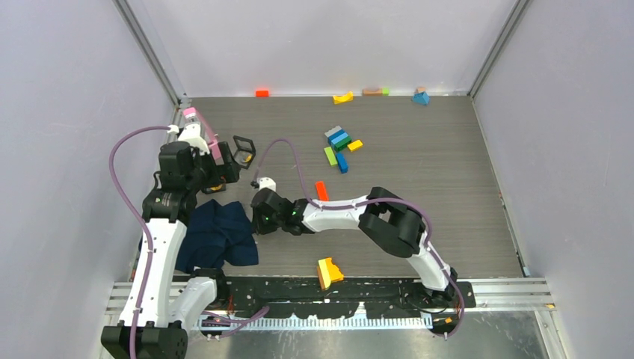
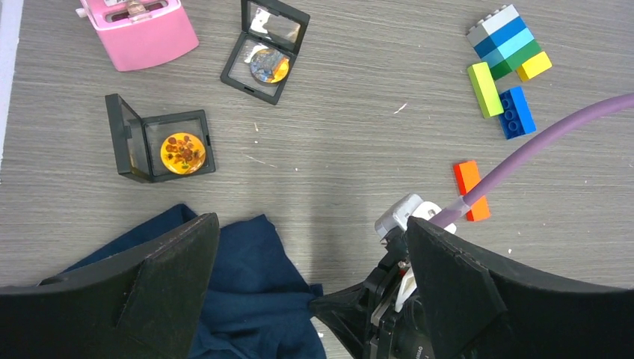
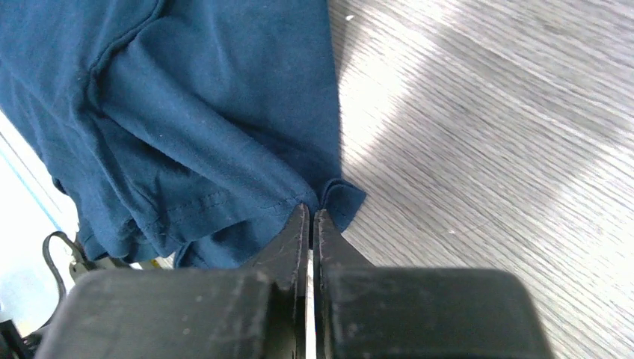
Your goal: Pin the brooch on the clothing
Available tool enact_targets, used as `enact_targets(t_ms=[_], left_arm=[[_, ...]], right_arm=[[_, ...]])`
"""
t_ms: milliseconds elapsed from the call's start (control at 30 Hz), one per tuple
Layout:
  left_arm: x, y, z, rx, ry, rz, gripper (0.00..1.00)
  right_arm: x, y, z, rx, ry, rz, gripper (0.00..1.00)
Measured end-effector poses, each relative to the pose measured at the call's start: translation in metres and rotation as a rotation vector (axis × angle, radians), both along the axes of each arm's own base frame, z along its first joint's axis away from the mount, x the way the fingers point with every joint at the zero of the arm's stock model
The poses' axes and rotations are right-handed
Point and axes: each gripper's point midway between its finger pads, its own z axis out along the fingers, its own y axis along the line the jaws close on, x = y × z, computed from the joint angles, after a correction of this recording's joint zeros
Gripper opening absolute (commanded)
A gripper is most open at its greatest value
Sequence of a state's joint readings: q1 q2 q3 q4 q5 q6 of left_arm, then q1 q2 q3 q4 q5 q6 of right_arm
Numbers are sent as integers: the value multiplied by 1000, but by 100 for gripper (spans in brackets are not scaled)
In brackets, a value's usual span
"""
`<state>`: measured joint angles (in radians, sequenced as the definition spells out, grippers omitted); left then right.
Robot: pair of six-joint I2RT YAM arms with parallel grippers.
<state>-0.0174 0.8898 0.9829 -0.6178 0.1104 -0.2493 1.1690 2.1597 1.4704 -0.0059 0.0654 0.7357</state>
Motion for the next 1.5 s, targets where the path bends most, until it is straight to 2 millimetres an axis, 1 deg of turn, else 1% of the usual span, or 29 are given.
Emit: enact_targets(t_ms=[67, 133, 233, 333, 400, 433, 500, 533, 600, 633, 700, 767, 800, 833, 867, 933, 1000, 1067, 1133, 1167, 1233, 1267, 1367, 1433, 1500], left_arm=[[0, -1, 0, -2, 0, -3, 100], [0, -1, 0, -4, 0, -6, 100], [0, -2, 0, -7, 2, -12, 100], [0, -4, -1, -12, 5, -20, 100], [0, -5, -1, -15, 7, -27, 100], [0, -6, -2, -17, 7, -30, 100], [0, -8, -2, -20, 6, -38, 100], [0, -9, -2, -21, 6, -43, 100], [0, -11, -3, -24, 7, -51, 100], [0, -11, -3, -22, 7, -53, 100], [0, -14, -3, -21, 6, -65, 99], [-1, -21, -4, -15, 3, -93, 99], [-2, -28, -5, -10, 3, -121, 99], [-2, -36, -6, -6, 7, -149, 98], [-4, -44, -8, -3, 11, -180, 98], [-9, -67, -11, -6, 24, -258, 98], [-18, -92, -14, -26, 34, -335, 98], [-30, -122, -21, -65, 43, -413, 98], [-48, -148, -39, -110, 78, -480, 98], [-56, -158, -48, -127, 99, -502, 98], [-77, -177, -72, -156, 163, -545, 98], [-88, -184, -85, -156, 199, -557, 98], [-107, -193, -104, -142, 248, -565, 98], [-112, -195, -108, -132, 254, -548, 98], [-113, -195, -107, -134, 246, -523, 96]], right_arm=[[2, -3, -1, -6, -12, -14, 1], [3, -13, -3, -22, -26, -31, 1], [3, -42, 1, -61, -59, -74, 1], [5, -83, 18, -100, -124, -137, 1], [8, -123, 44, -121, -195, -212, 1], [10, -138, 56, -125, -228, -243, 1], [16, -176, 87, -136, -309, -329, 1], [19, -192, 99, -140, -341, -367, 1], [28, -229, 123, -151, -402, -452, 1], [35, -251, 132, -159, -422, -500, 1], [54, -299, 142, -182, -441, -616, 1], [68, -346, 142, -219, -438, -731, 1], [73, -370, 140, -248, -431, -782, 1], [75, -387, 138, -272, -426, -816, 1], [74, -397, 136, -286, -422, -831, 1], [71, -410, 136, -308, -418, -842, 1], [68, -415, 139, -312, -422, -842, 1], [64, -418, 142, -310, -424, -841, 1], [61, -421, 145, -305, -426, -843, 1], [60, -422, 146, -303, -425, -844, 1], [57, -424, 147, -294, -424, -849, 1], [55, -426, 147, -293, -422, -852, 1], [50, -430, 142, -292, -412, -859, 1], [48, -432, 140, -292, -407, -862, 1], [46, -434, 138, -298, -404, -863, 1]])
